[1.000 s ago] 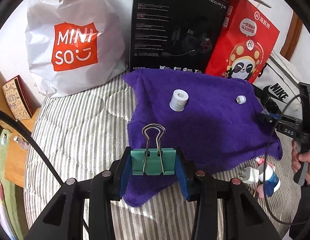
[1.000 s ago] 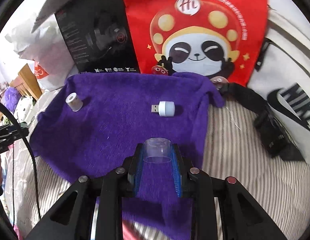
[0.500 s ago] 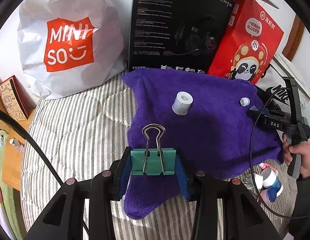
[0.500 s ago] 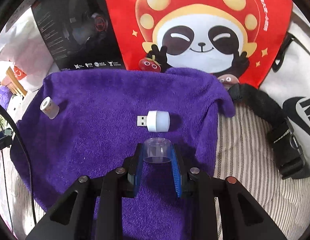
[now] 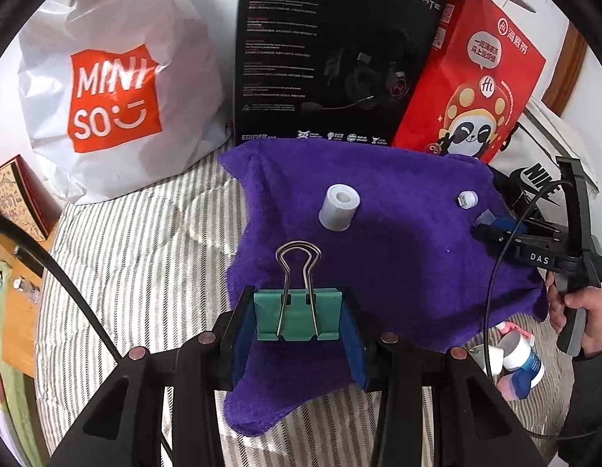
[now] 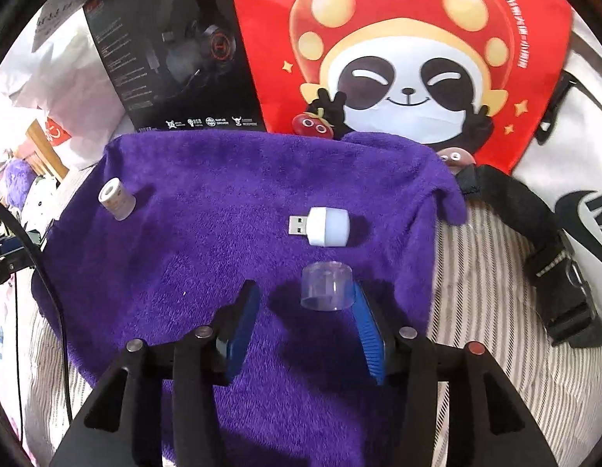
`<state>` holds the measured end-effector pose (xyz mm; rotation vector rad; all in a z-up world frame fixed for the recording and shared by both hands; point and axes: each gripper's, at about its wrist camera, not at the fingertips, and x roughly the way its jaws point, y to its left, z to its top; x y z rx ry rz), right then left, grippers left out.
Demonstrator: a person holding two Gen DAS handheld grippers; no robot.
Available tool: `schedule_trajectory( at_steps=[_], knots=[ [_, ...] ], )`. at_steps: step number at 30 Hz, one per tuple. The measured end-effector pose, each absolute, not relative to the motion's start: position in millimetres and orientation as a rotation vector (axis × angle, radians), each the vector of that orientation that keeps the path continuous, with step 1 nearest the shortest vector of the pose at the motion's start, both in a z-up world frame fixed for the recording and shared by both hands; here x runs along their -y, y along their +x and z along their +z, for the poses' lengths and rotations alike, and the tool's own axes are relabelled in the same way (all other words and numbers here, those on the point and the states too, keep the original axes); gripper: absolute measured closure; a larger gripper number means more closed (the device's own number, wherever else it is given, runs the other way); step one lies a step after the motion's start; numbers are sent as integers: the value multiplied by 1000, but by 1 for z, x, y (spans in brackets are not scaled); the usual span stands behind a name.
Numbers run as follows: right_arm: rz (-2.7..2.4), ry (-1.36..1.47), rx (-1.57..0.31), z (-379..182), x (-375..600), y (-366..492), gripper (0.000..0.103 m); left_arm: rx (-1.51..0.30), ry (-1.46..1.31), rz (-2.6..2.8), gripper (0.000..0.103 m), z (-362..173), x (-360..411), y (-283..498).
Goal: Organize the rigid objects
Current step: 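Carry the green clip onto the towel beside the tape roll, open left gripper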
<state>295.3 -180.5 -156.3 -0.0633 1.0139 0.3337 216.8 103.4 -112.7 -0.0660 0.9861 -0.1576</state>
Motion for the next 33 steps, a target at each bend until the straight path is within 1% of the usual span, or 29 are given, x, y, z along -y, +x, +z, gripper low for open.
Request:
schedule_trajectory(
  at_steps=[1,4,7,10,16,23,27,33],
  knots=[
    [328,-61,-1014,-154,184,294,51,-989,-67,-159,64,-114,-103,219],
    [337,-23,-1015,-147,193,288,51,-997,-83,-167,64,-118,-102,224],
    [315,-16,-1002,-137,198,277,47,-985,-95,-162,64,-120,-100,228],
    [316,8,-983,-127,206,259,46,-993,-97,-165,64,-125,-95,235],
    [318,56,-986,-114,219,220,46,-1007,-73,-162,64,-137,-84,250],
    [332,13,-970,-99,222,182,46,-1016,-62,-146,64,-147,-78,264],
    [346,63,-983,-100,227,167,46,-1022,-54,-147,64,-151,-73,268],
    [355,142,-1004,-106,233,146,46,-1028,71,-114,64,-156,-54,272]
  ],
)
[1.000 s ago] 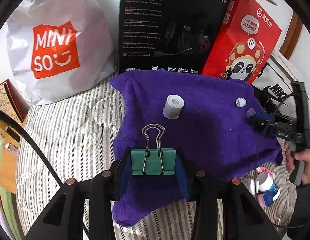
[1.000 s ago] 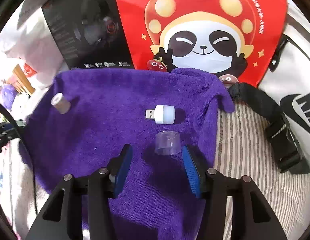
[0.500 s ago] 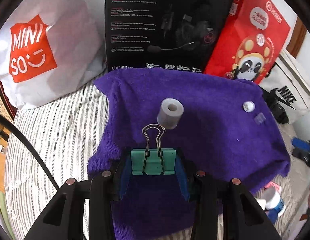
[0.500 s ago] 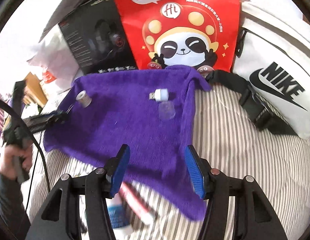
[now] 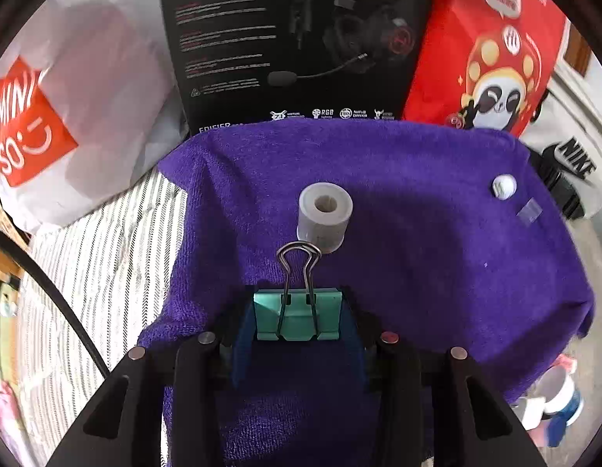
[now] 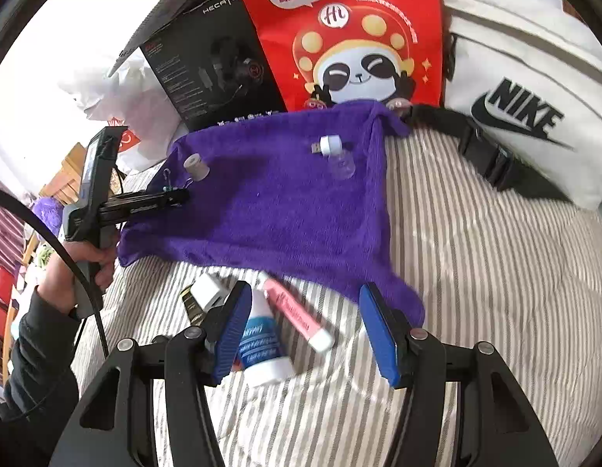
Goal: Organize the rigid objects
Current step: 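Carry the green clip onto the towel beside the tape roll, open left gripper, then move the left gripper toward the black cylinder on the bed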
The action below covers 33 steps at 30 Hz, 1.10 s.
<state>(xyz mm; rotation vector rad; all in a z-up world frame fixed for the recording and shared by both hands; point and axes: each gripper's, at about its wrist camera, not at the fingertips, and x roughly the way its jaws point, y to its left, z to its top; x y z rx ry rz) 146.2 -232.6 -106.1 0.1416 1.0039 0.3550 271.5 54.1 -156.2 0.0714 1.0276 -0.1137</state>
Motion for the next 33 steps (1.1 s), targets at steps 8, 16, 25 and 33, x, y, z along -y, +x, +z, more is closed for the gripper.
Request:
schedule_trajectory(
  at_steps=[8,16,25,33],
  knots=[
    [347,142,-1015,-107,234,127,44,-1013,73,-120,56,-157,-53,267],
    [343,168,-1038,-117,242,102,42,-1052,63,-130,45,-152,-51,239],
    [333,192,-1048,-123,245,85,42,-1006,-21,-140,39,-116,-57,175],
    [351,196,-1032,-116,240,75,42,-1069,-88,-154,38,-120,-35,113]
  ],
)
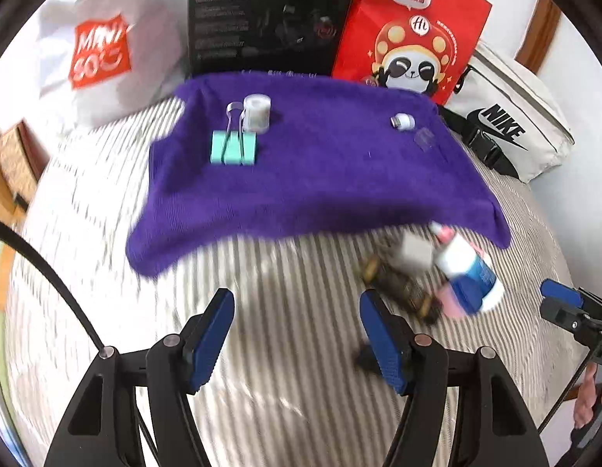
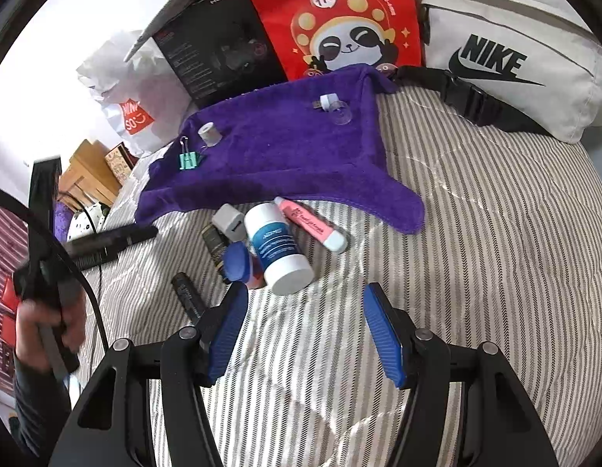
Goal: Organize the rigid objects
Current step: 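Move the left gripper toward the black cylinder on the bed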
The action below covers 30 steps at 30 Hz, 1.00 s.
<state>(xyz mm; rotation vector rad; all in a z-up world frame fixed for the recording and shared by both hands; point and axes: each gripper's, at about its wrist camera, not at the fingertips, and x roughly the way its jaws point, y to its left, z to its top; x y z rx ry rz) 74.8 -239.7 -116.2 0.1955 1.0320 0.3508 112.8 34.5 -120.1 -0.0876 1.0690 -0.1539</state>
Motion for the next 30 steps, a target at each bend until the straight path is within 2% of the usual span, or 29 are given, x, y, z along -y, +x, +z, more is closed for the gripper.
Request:
schedule_trajectory(
  at_steps=[4,10,17,18,23,26,30],
  knots=[
    [368,180,-1020,-112,235,67,42,-1111,-171,-169,38,-124,-25,94],
    [385,193,-1016,-110,239,54,41,-1153,-79,-129,38,-137,5,86],
    [331,163,-1023,-115,261,44,41,-1201,-120,-139,37,-148,27,94],
    [316,166,-1029,-117,266,44,41,-1199,-94,-128,34,-149,32,94],
    [290,206,-1040,-124,283,45,41,-1185,50,-121,29,-151,47,84],
    [280,209,-1041,-125,286,46,41,-1172,102,-105,20,-152,34,74],
    [290,209,-1041,-126,284,46,41,-1156,79,-96,20,-148,10,67]
  ],
)
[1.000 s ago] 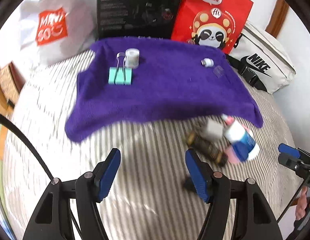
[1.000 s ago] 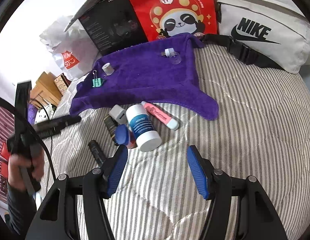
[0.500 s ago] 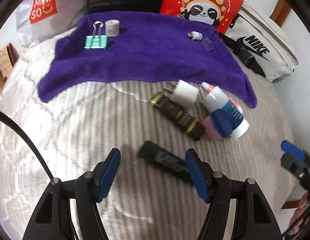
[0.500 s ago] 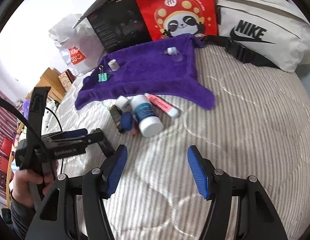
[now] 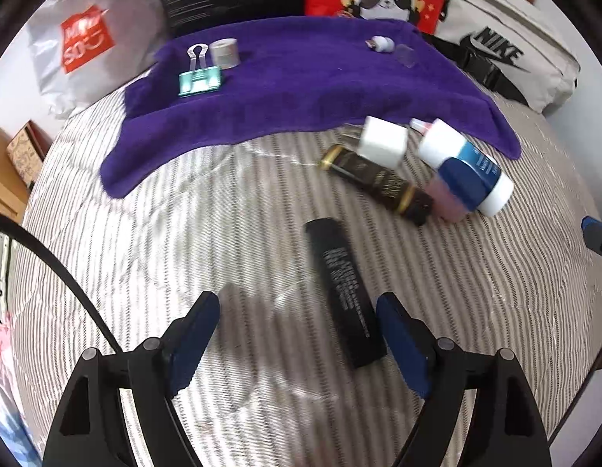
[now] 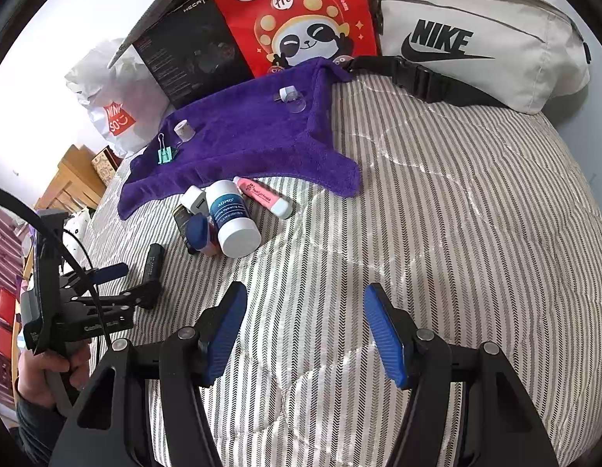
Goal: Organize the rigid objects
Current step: 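Close the left gripper around the black cylinder, then grasp the pink highlighter on the bed with the right gripper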
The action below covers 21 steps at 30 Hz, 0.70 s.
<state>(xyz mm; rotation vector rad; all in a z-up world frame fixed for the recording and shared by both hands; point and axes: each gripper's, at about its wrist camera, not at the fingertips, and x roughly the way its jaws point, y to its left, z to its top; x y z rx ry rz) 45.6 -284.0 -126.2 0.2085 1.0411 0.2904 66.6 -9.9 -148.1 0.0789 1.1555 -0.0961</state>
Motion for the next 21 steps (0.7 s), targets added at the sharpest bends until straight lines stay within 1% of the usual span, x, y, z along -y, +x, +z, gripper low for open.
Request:
schedule_trajectory(
  at_steps=[1,5,7,8,9,16,21],
  knots=[
    [293,207,-1042,-127,283,46,41,-1145,74,-98,20,-148,7,66],
    [303,196,-1062,-133,273,52,41,-1115,88,-115,30,-150,13,69],
    [308,186,-1076,-136,270,53,41,-1090,98,-137,44,-149,20,70],
    [309,177,-1081,-138,267,54,41,-1078,94,-143,65,-147,22,70],
    [310,170,-1084,-139,266,54,41,-1072,86,-156,81,-145,22,70],
    [315,158,-1097,-143,263,55,41,-1058,44,-193,82,-145,12,63],
    [315,156,-1108,-149,260,64,41,-1023,128,-191,80,-148,20,62]
  ],
)
